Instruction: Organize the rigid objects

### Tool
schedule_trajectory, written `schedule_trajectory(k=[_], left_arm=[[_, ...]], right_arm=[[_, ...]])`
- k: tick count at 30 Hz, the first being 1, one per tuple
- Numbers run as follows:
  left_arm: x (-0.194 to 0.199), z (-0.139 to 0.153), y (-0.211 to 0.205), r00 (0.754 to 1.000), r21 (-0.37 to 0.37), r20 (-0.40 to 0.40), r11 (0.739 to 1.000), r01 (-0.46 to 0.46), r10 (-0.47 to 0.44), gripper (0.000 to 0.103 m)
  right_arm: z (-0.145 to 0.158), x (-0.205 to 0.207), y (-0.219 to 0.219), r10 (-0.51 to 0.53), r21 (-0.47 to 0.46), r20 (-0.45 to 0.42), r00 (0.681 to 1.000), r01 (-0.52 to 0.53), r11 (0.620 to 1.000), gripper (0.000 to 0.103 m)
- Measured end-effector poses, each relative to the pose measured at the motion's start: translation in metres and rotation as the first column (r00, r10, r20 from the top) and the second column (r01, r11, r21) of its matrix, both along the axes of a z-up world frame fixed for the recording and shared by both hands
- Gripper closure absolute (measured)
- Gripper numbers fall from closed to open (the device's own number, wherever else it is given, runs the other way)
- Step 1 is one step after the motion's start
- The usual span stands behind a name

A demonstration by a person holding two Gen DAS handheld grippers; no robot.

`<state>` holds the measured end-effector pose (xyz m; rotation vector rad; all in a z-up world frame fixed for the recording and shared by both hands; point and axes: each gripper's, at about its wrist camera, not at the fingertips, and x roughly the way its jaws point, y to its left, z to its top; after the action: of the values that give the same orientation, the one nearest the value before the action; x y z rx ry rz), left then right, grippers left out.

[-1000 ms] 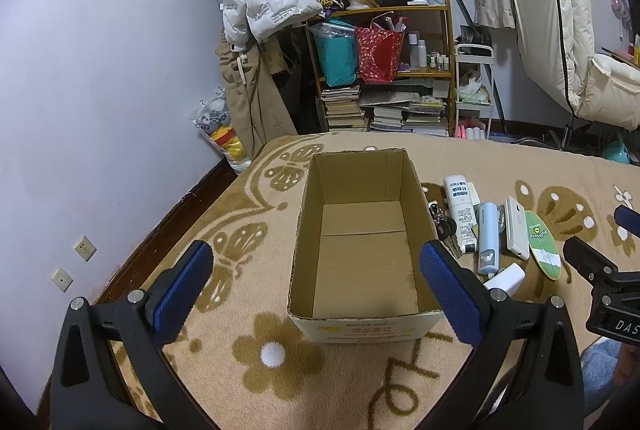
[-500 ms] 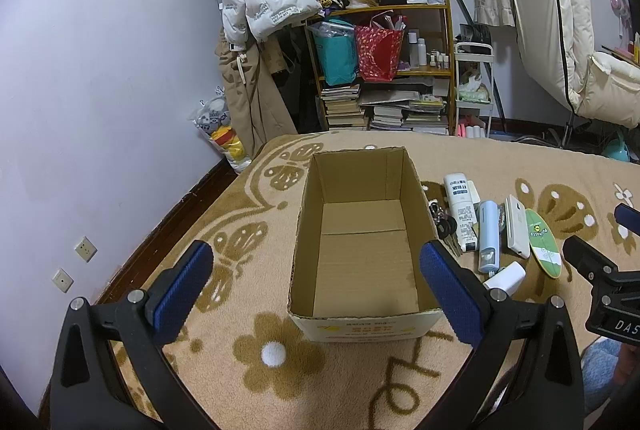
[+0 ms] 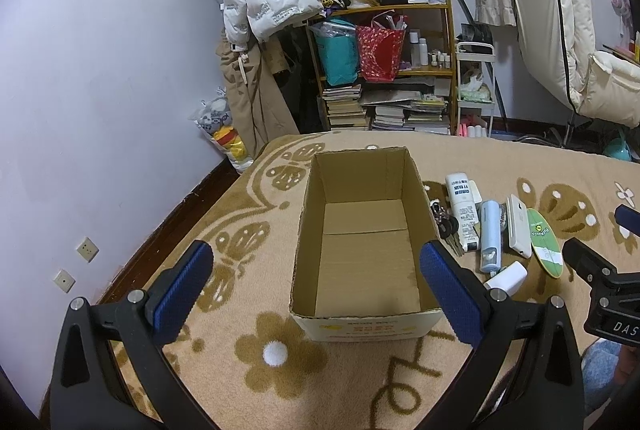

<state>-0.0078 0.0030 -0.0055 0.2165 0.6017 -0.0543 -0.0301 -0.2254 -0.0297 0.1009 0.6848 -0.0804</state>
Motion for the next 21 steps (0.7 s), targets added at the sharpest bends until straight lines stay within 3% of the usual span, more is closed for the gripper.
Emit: schedule_trajectory(k=[21], left_arm=[[0.0035,-0.0039,0.0064,1.0,0.01,-0.018,1.0,0.0,0.0,0.001]], right_arm=[[-0.0104,-0.0047,-0.0042,0.005,-0.002,-0.007,1.0,-0.005,1.0,0.0]])
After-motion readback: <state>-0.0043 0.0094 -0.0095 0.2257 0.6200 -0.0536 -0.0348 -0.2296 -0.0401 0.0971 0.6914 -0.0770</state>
